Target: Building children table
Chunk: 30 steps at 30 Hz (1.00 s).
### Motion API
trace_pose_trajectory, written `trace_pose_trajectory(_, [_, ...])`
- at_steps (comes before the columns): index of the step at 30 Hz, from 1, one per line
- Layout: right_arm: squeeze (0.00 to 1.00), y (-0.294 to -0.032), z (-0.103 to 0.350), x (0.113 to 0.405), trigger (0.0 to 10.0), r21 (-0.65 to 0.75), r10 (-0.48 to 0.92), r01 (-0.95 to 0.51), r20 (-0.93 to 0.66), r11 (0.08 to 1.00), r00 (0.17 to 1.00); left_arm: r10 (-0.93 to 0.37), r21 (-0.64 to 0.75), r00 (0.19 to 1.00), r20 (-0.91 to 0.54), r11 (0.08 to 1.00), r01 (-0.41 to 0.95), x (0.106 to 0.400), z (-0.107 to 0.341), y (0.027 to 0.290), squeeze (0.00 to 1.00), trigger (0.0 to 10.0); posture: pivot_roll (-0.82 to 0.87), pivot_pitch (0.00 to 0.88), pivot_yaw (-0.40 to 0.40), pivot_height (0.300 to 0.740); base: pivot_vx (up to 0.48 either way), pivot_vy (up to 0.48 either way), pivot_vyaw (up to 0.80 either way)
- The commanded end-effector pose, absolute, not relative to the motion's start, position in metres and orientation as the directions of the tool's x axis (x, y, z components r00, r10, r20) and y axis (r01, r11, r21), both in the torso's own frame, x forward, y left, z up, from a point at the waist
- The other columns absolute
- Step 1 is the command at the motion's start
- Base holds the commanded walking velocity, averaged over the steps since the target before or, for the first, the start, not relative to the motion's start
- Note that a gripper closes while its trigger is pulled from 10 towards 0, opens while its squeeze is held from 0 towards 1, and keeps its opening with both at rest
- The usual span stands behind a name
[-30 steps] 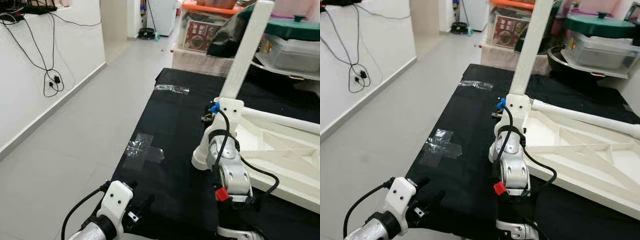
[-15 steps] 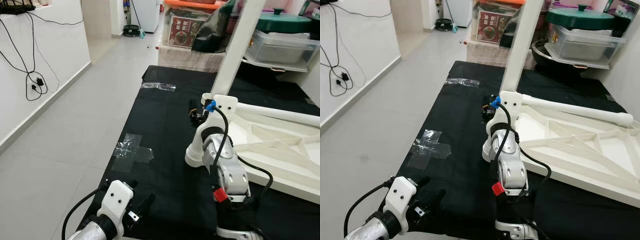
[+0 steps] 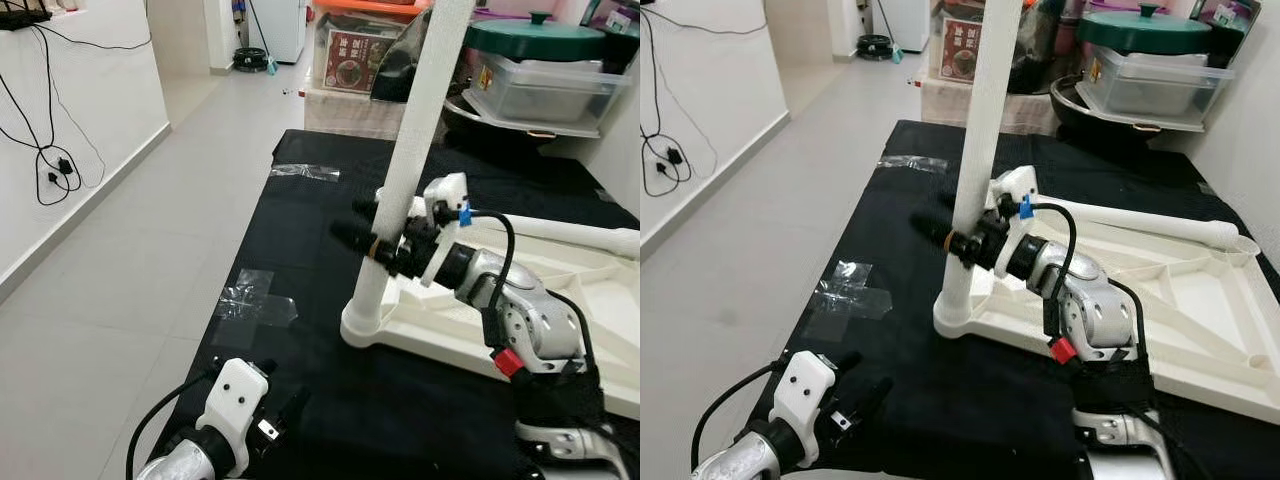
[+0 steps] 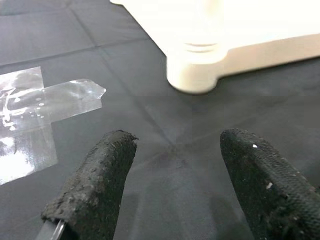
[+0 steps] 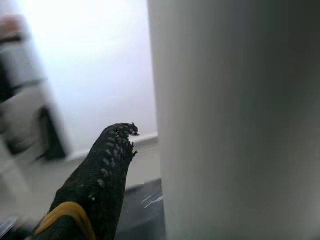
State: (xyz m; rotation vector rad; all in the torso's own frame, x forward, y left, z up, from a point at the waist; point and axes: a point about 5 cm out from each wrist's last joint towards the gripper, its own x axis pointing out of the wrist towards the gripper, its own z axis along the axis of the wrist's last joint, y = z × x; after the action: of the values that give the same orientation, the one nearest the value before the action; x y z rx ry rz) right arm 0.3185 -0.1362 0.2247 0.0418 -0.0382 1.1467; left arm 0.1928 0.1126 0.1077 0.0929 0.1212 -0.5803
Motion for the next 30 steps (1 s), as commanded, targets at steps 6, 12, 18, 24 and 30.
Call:
trace_pose_trajectory(6, [0.00, -0.120, 0.219, 0.336, 4.1, 0.025, 0.963, -0.963, 0.024, 0.269, 0.269, -0.546, 0.048, 0.825, -0.145, 0.829, 0.557, 0.191, 0.105, 0.110, 0.00, 10.0, 0.13, 0.025, -0.115, 0.740, 0.000, 0.000, 0.00])
trace_pose_trajectory(12, [0.00, -0.119, 0.215, 0.345, 0.0, 0.045, 0.920, -0.921, 0.032, 0.388, 0.389, -0.551, 0.046, 0.821, -0.147, 0.826, 0.562, 0.191, 0.105, 0.110, 0.00, 10.0, 0.13, 0.019, -0.111, 0.740, 0.000, 0.000, 0.00])
trace_pose_trajectory(18, [0.00, -0.129, 0.211, 0.356, 0.0, 0.045, 0.652, -0.654, 0.057, 0.755, 0.756, -0.553, 0.042, 0.820, -0.147, 0.825, 0.564, 0.190, 0.104, 0.109, 0.00, 10.0, 0.13, 0.017, -0.115, 0.740, 0.000, 0.000, 0.00])
trace_pose_trajectory(24, [0.00, -0.172, 0.197, 0.359, 0.0, 0.138, -0.071, 0.078, -0.061, 0.987, 0.996, -0.557, 0.042, 0.817, -0.148, 0.822, 0.568, 0.189, 0.104, 0.110, 0.00, 10.0, 0.13, 0.003, -0.118, 0.740, 0.000, 0.000, 0.00])
trace_pose_trajectory(30, [0.00, -0.170, 0.190, 0.329, 0.0, 0.121, -0.353, 0.359, -0.070, 0.925, 0.933, -0.560, 0.046, 0.815, -0.149, 0.820, 0.571, 0.187, 0.103, 0.109, 0.00, 10.0, 0.14, 0.000, -0.122, 0.740, 0.000, 0.000, 0.00])
